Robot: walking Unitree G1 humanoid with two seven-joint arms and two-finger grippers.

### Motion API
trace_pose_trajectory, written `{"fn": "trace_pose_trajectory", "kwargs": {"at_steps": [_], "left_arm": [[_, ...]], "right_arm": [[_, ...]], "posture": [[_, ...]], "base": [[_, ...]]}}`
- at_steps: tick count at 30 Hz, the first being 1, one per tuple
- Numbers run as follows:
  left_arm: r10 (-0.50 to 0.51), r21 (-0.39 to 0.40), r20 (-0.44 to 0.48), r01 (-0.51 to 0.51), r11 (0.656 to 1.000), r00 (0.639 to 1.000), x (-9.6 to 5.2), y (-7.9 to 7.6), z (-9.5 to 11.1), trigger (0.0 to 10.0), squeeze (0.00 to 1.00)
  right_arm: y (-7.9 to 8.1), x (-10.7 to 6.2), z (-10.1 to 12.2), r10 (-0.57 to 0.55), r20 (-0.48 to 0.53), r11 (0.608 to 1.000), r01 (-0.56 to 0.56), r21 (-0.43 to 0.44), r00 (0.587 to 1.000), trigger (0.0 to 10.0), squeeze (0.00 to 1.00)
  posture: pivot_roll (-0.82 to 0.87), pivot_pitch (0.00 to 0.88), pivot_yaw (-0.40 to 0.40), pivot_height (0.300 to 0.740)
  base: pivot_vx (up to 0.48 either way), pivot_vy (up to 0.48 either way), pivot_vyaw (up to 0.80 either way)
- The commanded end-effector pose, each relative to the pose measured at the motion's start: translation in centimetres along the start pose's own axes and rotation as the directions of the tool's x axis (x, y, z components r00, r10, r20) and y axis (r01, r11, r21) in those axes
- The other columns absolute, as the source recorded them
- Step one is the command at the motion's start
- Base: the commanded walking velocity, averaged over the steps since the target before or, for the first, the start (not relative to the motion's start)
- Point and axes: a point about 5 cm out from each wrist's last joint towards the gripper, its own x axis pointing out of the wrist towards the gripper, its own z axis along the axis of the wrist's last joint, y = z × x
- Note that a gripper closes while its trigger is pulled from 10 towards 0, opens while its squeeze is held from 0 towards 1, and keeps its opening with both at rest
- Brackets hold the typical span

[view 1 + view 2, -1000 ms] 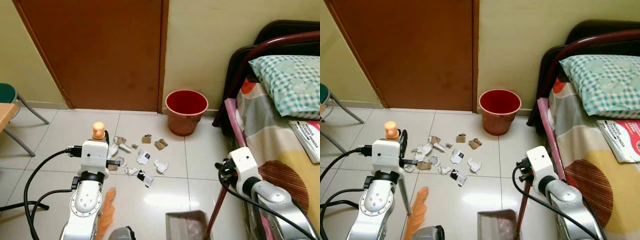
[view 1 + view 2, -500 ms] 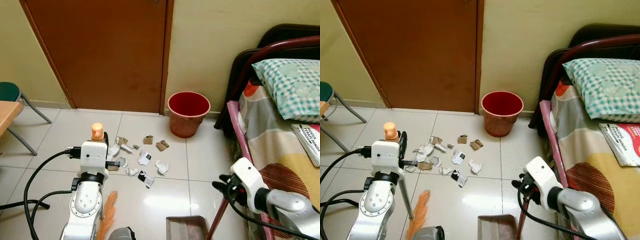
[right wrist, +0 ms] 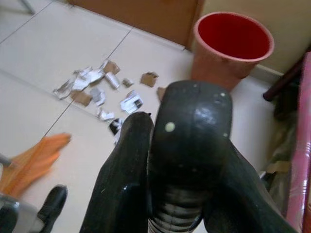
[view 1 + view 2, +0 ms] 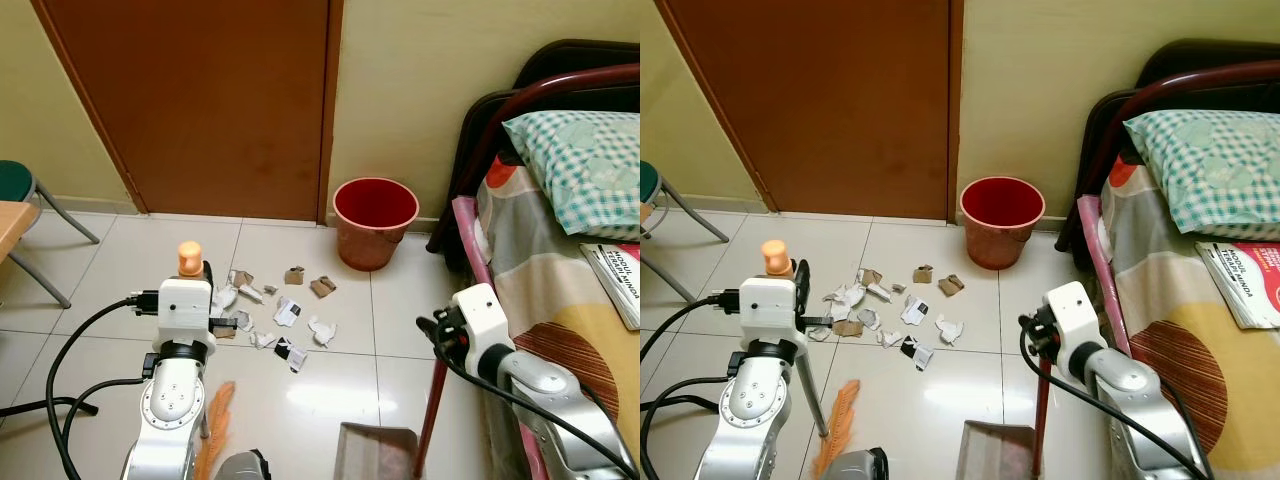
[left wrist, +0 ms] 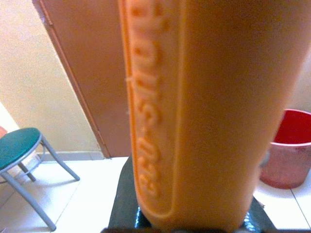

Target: Sweep floor

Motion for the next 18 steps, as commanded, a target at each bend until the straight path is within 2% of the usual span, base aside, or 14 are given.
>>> {"fn": "trace_pose_trajectory", "kwargs": {"at_steps": [1,2,3,4,5,6,7,12,18], "left_arm": [[0.001,0.000,-0.005,-0.001,1.000,1.000,0.2,0.1,-0.1,10.0,0.00],[0.002,0.002,-0.006,-0.002,1.000,1.000,0.2,0.1,-0.1,10.0,0.00],[0.000,-0.001,-0.008,0.000,1.000,1.000,0.2,0.0,-0.2,10.0,0.00],[-0.002,-0.003,-0.009,0.002,1.000,1.000,0.2,-0.1,-0.2,10.0,0.00],[-0.002,-0.005,-0.010,0.002,1.000,1.000,0.2,-0.3,-0.2,10.0,0.00],[0.000,0.000,-0.009,0.000,1.000,1.000,0.2,-0.3,-0.2,10.0,0.00],[0.003,0.003,-0.007,-0.003,1.000,1.000,0.3,-0.4,-0.2,10.0,0.00],[0.027,0.016,0.009,-0.027,1.000,1.000,0.4,-0.4,-0.2,10.0,0.00],[0.038,0.011,0.006,-0.038,0.999,0.999,0.6,-0.1,-0.4,10.0,0.00]], "right_arm": [[-0.5,-0.2,-0.2,-0.066,0.020,0.997,0.067,-0.038,0.998,0.0,0.00],[-0.4,-0.2,-0.2,-0.072,0.023,0.996,0.073,-0.055,0.997,0.0,0.00],[-0.2,-0.2,-0.3,-0.065,0.031,0.996,0.067,-0.066,0.997,1.9,0.00],[0.0,-0.2,-0.3,-0.057,0.037,0.996,0.060,-0.070,0.998,1.9,0.00],[0.2,-0.2,-0.3,-0.050,0.042,0.996,0.053,-0.066,0.998,1.0,0.00],[0.3,-0.2,-0.2,-0.043,0.050,0.997,0.046,-0.064,0.998,3.5,0.00],[0.3,-0.1,-0.2,-0.048,0.057,0.996,0.052,-0.068,0.997,10.0,0.00],[0.4,0.5,0.5,-0.100,0.144,0.995,0.102,-0.001,0.984,10.0,0.00],[1.3,1.2,0.8,-0.100,0.179,0.995,0.103,-0.008,0.979,10.0,0.00]], "posture": [[0.01,0.058,0.007,0.740],[0.00,0.056,0.008,0.740],[0.00,0.052,0.005,0.740],[0.00,0.052,0.005,0.740],[0.00,0.052,0.005,0.740],[0.00,0.052,0.005,0.740],[0.00,0.038,-0.006,0.740],[0.00,0.033,-0.017,0.740],[0.00,0.028,-0.009,0.740]], "base": [[0.000,0.000,0.00],[0.000,0.000,0.00],[0.000,0.000,0.00],[0.000,0.000,0.00],[0.000,0.000,0.00],[0.000,0.000,0.00],[0.000,0.000,0.00],[0.000,0.000,0.00],[0.000,0.000,0.00]]}}
